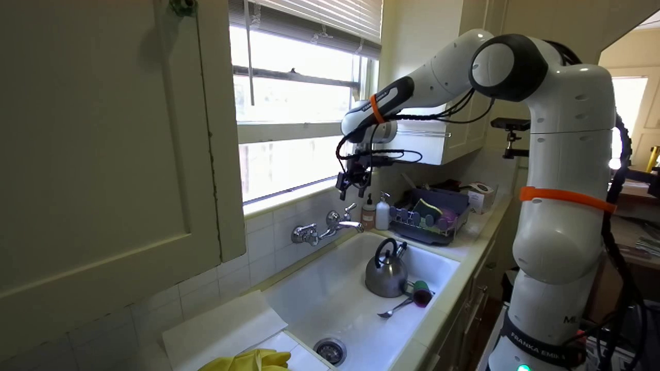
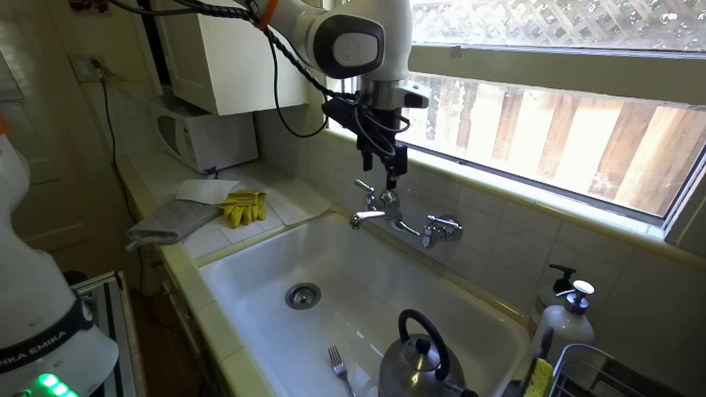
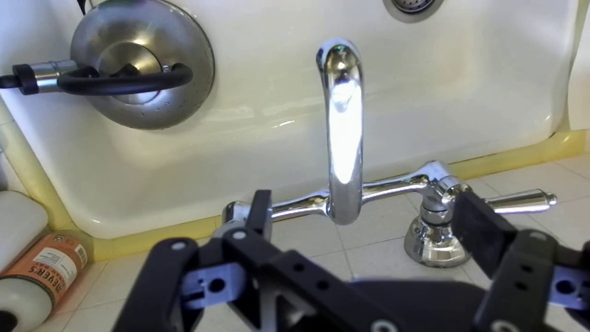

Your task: Close the water to the kitchen faucet

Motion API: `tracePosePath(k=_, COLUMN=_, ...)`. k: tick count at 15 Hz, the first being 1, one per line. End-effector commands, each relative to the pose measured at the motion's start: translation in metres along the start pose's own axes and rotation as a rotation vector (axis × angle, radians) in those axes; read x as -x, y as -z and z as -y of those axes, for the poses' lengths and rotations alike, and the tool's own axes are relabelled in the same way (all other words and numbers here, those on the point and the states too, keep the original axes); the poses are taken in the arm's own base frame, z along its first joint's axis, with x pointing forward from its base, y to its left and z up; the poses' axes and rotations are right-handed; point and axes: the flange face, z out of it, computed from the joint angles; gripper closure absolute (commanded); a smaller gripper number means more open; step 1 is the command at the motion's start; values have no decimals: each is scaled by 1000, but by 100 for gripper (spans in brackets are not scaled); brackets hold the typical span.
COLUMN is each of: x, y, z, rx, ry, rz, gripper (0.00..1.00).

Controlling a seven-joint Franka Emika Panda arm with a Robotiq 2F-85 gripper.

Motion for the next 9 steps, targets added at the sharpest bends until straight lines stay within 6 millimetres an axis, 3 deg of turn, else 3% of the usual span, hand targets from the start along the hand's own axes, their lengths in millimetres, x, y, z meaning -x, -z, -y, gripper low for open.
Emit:
tracePosePath(k=1, x=15, y=6, z=1, rx=0, ry=46, rz=22, gripper=0)
tracePosePath(k=2, x=16, y=6, z=1, rx=3, ry=44, rz=20, gripper=0)
tracePosePath(k=3, x=4, y=3, z=0, rx=0, ry=23, rz=1, gripper=0)
tracePosePath(k=9, x=8, y=4, z=0, rx=1, ry=27, rz=3, gripper=0)
